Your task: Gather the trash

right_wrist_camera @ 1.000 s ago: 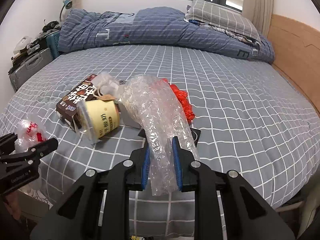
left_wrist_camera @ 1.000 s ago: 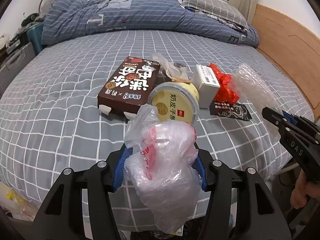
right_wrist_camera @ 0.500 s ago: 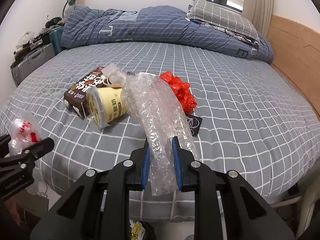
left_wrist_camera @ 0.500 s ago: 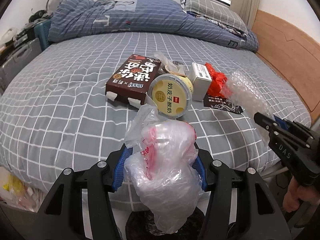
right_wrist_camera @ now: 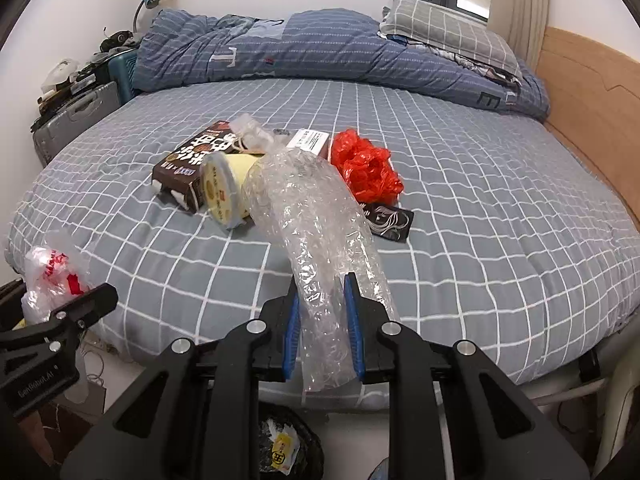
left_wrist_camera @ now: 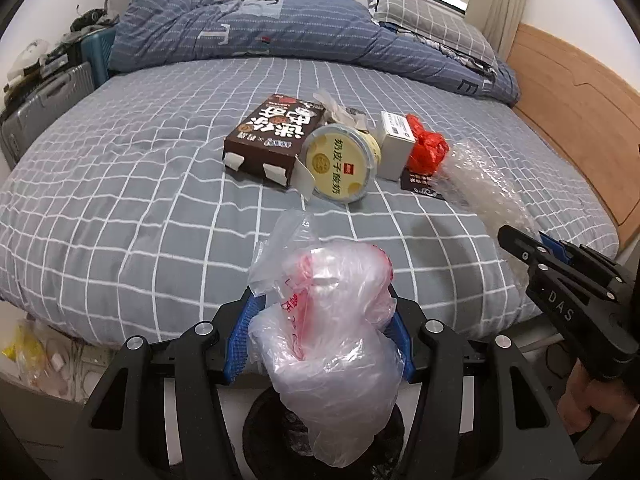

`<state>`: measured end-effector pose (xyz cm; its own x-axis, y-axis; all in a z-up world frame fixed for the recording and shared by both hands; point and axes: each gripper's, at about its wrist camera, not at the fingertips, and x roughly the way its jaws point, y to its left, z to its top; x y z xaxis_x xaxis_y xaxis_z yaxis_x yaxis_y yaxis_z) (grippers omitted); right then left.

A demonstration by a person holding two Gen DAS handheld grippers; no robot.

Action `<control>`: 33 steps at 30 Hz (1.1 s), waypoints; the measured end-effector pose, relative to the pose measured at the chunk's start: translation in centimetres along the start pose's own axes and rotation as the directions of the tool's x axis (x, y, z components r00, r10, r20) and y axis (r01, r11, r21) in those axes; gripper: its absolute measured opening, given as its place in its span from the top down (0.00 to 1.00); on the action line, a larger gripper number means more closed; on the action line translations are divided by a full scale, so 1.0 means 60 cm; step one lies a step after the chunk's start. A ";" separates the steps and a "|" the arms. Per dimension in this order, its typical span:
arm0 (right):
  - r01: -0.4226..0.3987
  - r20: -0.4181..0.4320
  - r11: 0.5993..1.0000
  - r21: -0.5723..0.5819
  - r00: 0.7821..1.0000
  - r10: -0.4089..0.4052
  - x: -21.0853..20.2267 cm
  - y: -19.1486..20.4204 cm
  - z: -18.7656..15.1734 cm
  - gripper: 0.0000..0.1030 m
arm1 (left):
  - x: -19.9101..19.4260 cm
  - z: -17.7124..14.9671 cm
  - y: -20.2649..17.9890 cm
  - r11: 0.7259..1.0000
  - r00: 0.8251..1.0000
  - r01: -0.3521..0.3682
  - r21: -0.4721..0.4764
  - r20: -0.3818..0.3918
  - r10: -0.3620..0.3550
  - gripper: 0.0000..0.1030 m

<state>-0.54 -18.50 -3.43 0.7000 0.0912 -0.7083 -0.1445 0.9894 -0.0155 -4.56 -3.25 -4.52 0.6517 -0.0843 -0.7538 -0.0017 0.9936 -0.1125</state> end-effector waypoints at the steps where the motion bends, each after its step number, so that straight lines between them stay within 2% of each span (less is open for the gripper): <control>1: -0.002 -0.002 1.000 -0.002 1.000 0.002 -0.003 0.002 -0.005 0.81 | -0.001 -0.003 -0.001 1.000 1.000 0.001 0.000 -0.001 -0.001 0.47; 12: -0.011 -0.017 1.000 -0.008 1.000 0.011 -0.032 0.003 -0.033 0.81 | -0.018 -0.054 0.004 1.000 0.999 -0.006 -0.016 -0.037 0.006 0.47; 18: -0.022 -0.032 1.000 -0.009 0.999 0.022 -0.048 0.010 -0.057 0.81 | -0.030 -0.082 0.016 0.998 0.998 0.007 -0.057 -0.067 -0.011 0.47; 33: -0.044 -0.077 0.999 0.032 0.996 0.046 -0.119 0.017 -0.105 0.81 | -0.099 -0.138 0.024 0.995 0.994 0.004 -0.100 -0.111 -0.015 0.47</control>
<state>-10.08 -18.88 -2.86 0.6369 0.1276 -0.7603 -0.1524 0.9876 0.0380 -14.72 -1.95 -5.53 0.5636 -0.1067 -0.8191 -0.0755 0.9808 -0.1797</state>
